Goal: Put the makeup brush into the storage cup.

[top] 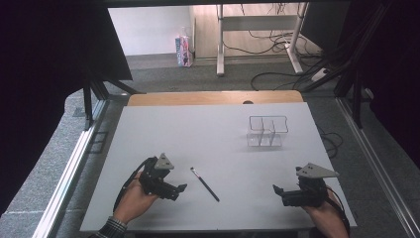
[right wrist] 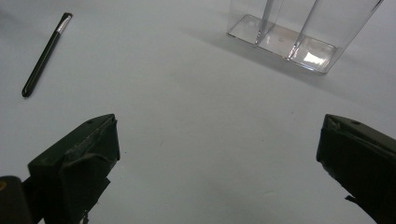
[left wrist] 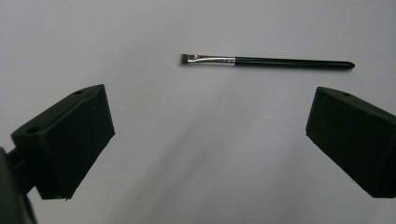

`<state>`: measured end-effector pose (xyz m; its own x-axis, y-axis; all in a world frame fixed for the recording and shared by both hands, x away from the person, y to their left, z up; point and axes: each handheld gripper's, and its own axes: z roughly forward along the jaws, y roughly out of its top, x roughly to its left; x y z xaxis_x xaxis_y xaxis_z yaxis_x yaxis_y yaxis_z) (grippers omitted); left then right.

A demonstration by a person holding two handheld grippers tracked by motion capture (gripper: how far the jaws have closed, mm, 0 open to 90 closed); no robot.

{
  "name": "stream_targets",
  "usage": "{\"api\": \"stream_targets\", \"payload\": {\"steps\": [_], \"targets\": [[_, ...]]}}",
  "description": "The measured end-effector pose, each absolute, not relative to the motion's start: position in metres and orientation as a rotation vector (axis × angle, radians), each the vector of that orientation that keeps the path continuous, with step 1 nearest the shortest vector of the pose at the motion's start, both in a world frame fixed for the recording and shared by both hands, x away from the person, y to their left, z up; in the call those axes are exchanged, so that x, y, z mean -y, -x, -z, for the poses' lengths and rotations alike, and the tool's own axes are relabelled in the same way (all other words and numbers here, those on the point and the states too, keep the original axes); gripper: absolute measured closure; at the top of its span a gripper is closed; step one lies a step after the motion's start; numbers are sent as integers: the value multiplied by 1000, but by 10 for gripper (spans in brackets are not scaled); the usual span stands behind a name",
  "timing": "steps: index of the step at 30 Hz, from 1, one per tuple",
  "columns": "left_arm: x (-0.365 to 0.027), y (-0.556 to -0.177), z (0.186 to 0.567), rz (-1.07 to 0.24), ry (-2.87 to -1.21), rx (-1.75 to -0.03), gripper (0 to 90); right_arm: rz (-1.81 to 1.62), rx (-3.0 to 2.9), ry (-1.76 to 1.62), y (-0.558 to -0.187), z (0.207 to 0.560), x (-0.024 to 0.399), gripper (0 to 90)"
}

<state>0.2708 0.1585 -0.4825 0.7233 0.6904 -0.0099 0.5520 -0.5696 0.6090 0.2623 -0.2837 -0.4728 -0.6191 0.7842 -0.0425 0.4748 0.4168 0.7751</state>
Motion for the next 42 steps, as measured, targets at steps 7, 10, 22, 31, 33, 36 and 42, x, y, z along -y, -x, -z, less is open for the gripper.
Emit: {"api": "stream_targets", "payload": {"steps": [7, 10, 22, 31, 33, 36, 42], "targets": [[-142, -281, 482, -341, -2399, -895, 4, -1034, -2278, -1064, -262, 472, 284, 0], [-135, -285, 482, -336, -2416, -882, 0, -1032, -2277, -1071, -262, 472, 284, 0], [-117, -298, 484, -282, -2496, -787, 0, -1016, -2288, -1079, -262, 473, 284, 0], [-99, -305, 489, -242, -2552, -711, 0, -1003, -2307, -1067, -262, 474, 283, 0], [-94, -307, 490, -230, -2565, -692, 1, -1003, -2308, -1067, -262, 474, 282, 0], [-87, -309, 491, -218, -2585, -663, 1, -1002, -2310, -1065, -262, 474, 282, 0], [-76, -313, 494, -208, -2620, -619, 6, -1000, -2313, -1063, -262, 474, 282, 0]]}}
